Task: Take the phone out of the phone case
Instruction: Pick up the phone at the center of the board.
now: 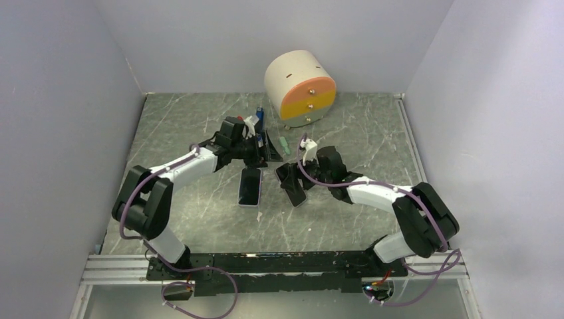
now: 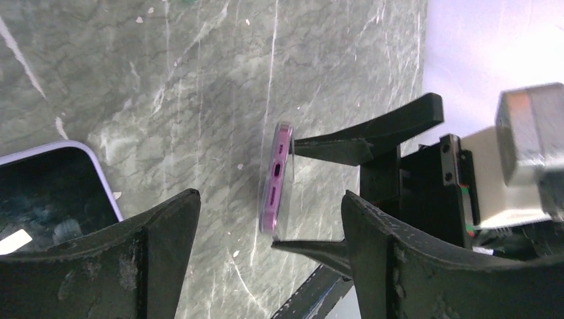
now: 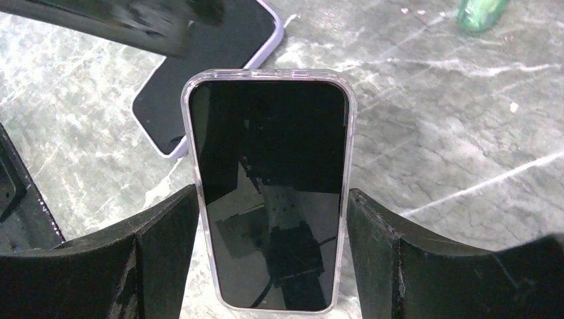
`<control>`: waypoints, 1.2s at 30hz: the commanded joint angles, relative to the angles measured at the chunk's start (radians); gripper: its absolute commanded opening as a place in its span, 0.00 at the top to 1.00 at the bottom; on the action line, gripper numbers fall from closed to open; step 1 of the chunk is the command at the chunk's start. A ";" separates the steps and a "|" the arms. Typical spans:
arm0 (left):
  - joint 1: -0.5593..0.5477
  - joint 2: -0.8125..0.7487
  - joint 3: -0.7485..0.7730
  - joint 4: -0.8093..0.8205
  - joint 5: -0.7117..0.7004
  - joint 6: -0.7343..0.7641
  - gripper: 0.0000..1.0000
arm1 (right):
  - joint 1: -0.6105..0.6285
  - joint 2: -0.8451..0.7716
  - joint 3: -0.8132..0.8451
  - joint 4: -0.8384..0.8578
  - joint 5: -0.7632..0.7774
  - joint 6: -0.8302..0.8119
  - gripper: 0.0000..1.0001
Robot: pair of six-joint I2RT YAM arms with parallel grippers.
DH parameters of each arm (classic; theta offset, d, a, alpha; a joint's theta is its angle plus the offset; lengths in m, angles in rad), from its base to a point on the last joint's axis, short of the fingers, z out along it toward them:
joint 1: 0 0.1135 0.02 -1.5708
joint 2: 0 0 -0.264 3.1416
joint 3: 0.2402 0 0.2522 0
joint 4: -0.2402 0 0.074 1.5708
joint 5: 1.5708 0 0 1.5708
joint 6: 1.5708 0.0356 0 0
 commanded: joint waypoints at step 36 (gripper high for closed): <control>-0.031 -0.240 -0.111 0.250 0.015 0.003 0.97 | 0.034 -0.330 -0.074 0.246 0.050 0.041 0.09</control>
